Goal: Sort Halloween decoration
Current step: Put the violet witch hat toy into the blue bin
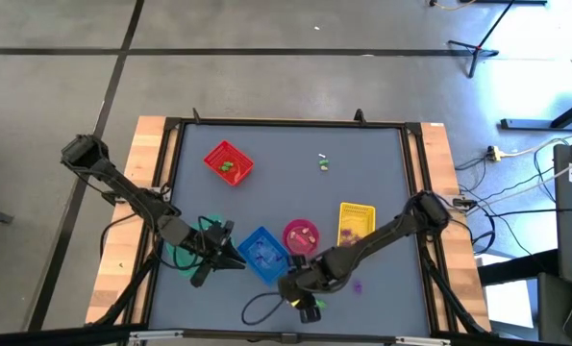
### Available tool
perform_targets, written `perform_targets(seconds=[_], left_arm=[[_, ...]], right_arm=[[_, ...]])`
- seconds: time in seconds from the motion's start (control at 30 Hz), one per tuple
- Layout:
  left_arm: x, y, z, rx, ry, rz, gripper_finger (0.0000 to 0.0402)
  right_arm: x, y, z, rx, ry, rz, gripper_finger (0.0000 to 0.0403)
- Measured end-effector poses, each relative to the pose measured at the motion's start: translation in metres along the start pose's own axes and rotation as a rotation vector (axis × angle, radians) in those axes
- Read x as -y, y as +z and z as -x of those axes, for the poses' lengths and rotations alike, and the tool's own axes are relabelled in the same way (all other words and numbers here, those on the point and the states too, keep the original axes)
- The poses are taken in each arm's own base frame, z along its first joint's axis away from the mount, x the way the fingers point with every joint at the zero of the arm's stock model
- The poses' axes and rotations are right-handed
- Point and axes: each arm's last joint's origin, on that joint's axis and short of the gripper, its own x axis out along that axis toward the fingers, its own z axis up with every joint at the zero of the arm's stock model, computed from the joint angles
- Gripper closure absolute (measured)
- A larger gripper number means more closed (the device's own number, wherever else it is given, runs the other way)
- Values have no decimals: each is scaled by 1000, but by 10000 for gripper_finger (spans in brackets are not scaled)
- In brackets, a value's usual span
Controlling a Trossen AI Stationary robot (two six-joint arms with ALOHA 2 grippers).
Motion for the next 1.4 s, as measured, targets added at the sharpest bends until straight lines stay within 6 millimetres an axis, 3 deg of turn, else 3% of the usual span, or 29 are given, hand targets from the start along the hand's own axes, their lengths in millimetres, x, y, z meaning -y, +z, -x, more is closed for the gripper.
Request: perform_targets(seconds=[0.3,0.57,0.9,1.4], left_arm=[[0,0,0,8,15,0,346],[-1,0,0,9,16,0,346],[0,1,0,15,17,2,346],[-1,1,0,26,39,1,346]], right_arm=[[-18,-6,-5,49,-141,74,222],[-17,-8,-13,81,-270,82,222],[-13,-15,-41,67,-273,49,222],[-12,-14,-42,81,-296,47,222]])
